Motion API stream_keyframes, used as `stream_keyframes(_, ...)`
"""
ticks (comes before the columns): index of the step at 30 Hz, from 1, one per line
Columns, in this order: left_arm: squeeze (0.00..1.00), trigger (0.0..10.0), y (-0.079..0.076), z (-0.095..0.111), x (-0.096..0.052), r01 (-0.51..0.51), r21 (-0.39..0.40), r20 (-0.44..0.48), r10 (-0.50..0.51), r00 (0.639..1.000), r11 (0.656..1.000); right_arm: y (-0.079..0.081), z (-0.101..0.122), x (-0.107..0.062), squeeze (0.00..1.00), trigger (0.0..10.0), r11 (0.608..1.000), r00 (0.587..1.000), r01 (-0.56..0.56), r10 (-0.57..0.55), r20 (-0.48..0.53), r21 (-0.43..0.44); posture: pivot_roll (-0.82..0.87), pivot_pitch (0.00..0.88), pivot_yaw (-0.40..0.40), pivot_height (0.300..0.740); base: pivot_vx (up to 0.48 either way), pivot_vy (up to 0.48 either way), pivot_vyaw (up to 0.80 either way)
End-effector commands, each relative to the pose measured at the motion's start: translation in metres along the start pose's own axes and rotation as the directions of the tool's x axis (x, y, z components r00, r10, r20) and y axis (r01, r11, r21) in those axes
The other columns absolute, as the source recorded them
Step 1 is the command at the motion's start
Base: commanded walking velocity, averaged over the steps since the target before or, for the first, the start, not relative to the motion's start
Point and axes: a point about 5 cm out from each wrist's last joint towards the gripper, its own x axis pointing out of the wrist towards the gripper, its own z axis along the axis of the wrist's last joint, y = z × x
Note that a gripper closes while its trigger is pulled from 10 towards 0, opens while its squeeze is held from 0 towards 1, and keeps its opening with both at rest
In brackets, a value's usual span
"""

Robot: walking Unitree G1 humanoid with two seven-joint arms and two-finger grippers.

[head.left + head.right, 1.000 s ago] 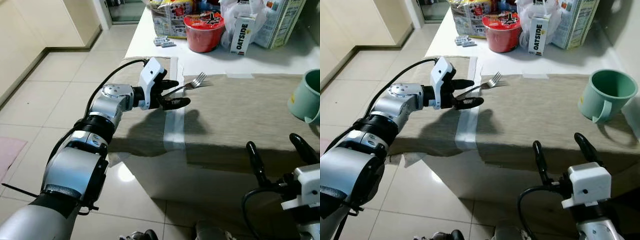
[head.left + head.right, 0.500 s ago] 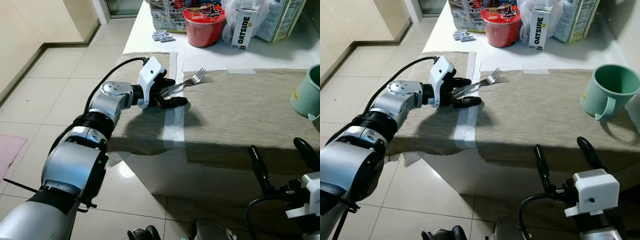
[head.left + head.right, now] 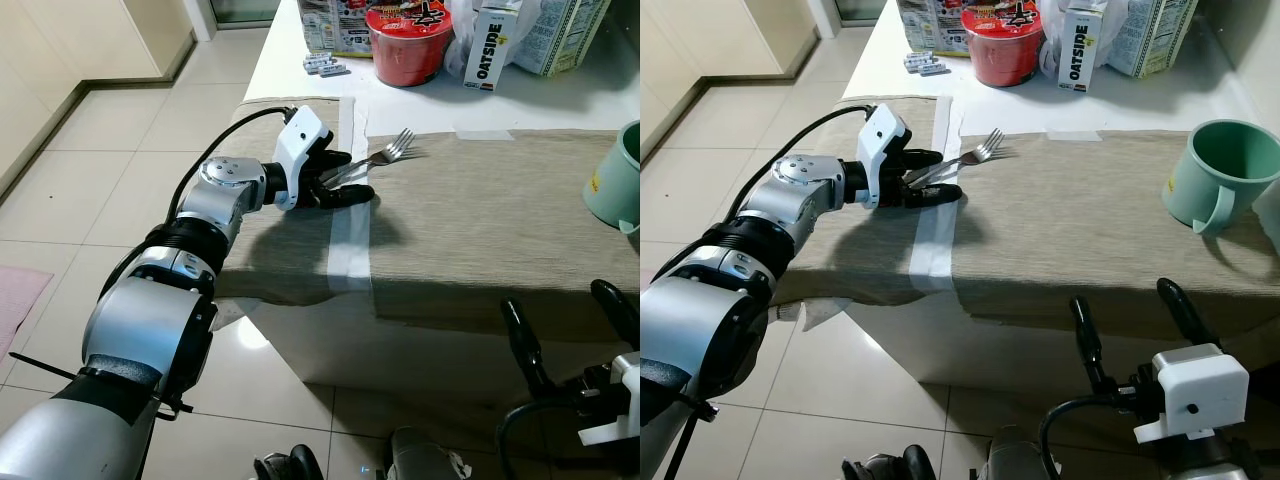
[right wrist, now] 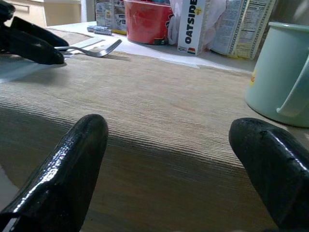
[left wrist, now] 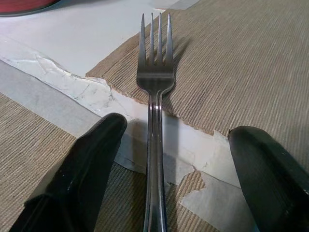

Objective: Setting the table

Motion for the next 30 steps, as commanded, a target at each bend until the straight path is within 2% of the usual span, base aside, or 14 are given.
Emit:
stream_keyframes(1,0.00,0.0,0.001,-0.029,-0.008,-0.030,-0.044,-0.142,0.023,0.990,0.999,0.000,0.005,-0.002,0.00,10.0,1.000,1.000,-0.006,0.006,0.009,-0.003,-0.41,0.202,0.161,0.740,0.000,0.000,0.00)
stream_keyframes(2,0.00,0.0,0.001,-0.033,-0.009,-0.030,-0.041,-0.169,0.023,0.985,0.999,-0.001,0.005,-0.003,0.00,10.0,1.000,1.000,-0.007,0.007,0.008,-0.004,-0.41,0.202,0.161,0.740,0.000,0.000,0.00)
stream_keyframes(11,0.00,0.0,0.000,-0.039,-0.010,-0.036,-0.002,-0.198,0.035,0.980,0.999,-0.002,0.006,-0.004,0.00,10.0,1.000,1.000,-0.015,0.015,0.007,-0.005,-0.40,0.204,0.157,0.740,0.000,0.000,0.00)
stream_keyframes(20,0.00,0.0,0.003,-0.039,-0.012,-0.094,0.002,-0.167,0.093,0.982,0.996,-0.002,0.006,-0.004,0.00,10.0,1.000,1.000,-0.022,0.022,0.008,-0.004,-0.40,0.204,0.156,0.740,0.000,0.000,0.00)
stream_keyframes(24,0.00,0.0,0.004,-0.040,-0.013,-0.114,-0.013,-0.146,0.110,0.983,0.993,-0.001,0.007,-0.003,0.00,10.0,1.000,1.000,-0.025,0.025,0.010,-0.005,-0.39,0.206,0.155,0.740,0.000,0.000,0.00)
stream_keyframes(30,0.00,0.0,0.007,-0.045,-0.017,-0.196,-0.121,-0.097,0.184,0.978,0.973,-0.001,0.007,-0.002,0.00,10.0,1.000,0.999,-0.030,0.030,0.017,0.001,-0.38,0.202,0.149,0.740,0.000,0.000,0.00)
